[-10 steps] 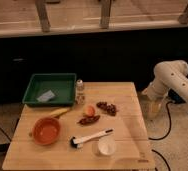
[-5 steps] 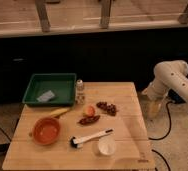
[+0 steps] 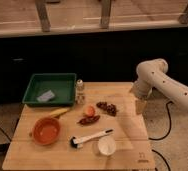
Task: Place grapes in red bowl
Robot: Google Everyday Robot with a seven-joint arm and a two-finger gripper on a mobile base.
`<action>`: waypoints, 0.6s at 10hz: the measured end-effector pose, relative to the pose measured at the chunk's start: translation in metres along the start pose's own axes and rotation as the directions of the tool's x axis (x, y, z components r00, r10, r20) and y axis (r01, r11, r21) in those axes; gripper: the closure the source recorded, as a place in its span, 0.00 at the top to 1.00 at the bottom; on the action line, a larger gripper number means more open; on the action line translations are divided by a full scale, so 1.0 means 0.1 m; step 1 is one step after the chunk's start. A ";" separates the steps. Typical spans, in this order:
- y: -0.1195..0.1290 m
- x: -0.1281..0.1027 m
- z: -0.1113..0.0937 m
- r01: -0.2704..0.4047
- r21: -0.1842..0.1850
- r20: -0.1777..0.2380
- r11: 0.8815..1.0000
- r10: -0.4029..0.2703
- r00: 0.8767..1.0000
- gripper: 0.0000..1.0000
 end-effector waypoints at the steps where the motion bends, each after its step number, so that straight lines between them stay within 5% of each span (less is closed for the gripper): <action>1: 0.00 -0.01 0.03 0.010 -0.003 0.000 1.000 -0.010 1.000 0.80; 6: -0.10 -0.44 0.31 0.074 -0.014 0.014 0.997 -0.074 0.997 0.80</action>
